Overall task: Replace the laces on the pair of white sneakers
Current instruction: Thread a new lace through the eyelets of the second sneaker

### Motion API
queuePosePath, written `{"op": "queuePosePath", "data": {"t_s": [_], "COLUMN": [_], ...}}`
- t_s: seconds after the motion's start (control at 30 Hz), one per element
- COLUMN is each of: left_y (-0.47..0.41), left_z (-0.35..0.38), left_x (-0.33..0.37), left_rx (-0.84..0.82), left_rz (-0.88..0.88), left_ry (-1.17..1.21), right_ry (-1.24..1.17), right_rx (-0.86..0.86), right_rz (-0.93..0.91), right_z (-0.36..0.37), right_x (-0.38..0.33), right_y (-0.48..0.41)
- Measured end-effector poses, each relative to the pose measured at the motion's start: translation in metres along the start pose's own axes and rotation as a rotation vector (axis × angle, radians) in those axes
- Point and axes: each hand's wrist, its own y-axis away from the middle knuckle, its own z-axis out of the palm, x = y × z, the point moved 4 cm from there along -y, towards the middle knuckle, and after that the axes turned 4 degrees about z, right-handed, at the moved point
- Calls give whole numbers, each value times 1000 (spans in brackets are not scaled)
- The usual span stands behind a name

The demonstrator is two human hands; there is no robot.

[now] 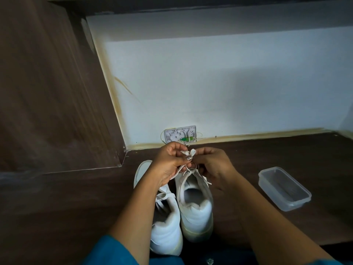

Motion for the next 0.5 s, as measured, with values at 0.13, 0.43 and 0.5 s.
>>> {"op": "queuePosePath", "data": {"t_s": [0.13, 0.43, 0.5], "left_y": [1, 2, 1], "left_z": [0, -9, -7], "left_x": [-1, 6, 7], "left_rx": [8, -97, -105], "left_rz": [-8, 115, 157], "left_ry": [-9, -230, -317], "right_ry": [30, 107, 168], "right_rx": [-74, 49, 83], "right_rz": [-8, 56, 9], "right_z": [-1, 1, 1], "right_x": [-2, -1, -2], "right_y": [-2, -2, -2]}}
